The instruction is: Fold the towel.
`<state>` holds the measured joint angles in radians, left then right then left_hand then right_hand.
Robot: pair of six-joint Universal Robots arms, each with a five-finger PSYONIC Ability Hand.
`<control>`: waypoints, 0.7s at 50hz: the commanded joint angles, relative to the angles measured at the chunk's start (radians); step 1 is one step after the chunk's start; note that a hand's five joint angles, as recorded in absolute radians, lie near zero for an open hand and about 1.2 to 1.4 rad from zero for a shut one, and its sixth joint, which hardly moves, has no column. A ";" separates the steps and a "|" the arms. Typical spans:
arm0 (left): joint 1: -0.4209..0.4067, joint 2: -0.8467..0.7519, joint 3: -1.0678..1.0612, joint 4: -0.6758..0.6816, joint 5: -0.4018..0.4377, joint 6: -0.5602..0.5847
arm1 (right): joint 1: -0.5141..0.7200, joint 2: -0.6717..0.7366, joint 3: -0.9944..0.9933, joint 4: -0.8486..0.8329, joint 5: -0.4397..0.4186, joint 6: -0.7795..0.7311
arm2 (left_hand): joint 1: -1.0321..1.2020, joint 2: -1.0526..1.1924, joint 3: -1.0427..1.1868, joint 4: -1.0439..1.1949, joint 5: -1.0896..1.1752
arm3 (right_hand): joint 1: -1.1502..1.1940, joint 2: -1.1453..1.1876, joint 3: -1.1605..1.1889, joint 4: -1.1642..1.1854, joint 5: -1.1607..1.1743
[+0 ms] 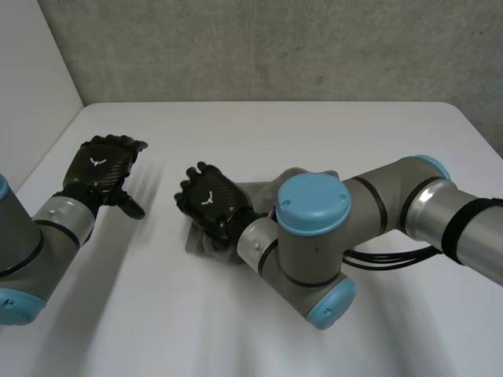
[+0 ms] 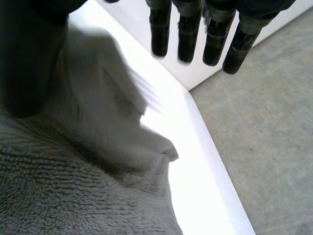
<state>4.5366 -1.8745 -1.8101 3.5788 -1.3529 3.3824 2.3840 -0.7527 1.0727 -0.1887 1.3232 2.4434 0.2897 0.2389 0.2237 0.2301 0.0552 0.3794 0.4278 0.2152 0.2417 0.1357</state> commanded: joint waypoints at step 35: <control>-0.307 -0.158 0.093 -0.003 -0.144 -0.003 | -0.471 -0.429 0.710 -0.094 -0.108 0.402 | -0.070 -0.020 -0.049 -0.056 -0.010 | 0.290 0.241 -0.041 -0.067 0.359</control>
<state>4.2571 -1.9551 -1.7537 3.5675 -1.4252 3.3793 1.9109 -1.2051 1.7499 -0.1895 1.2155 2.8423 0.2897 0.2389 0.2237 0.2301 0.0551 0.5318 0.5298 0.2152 0.2417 0.3670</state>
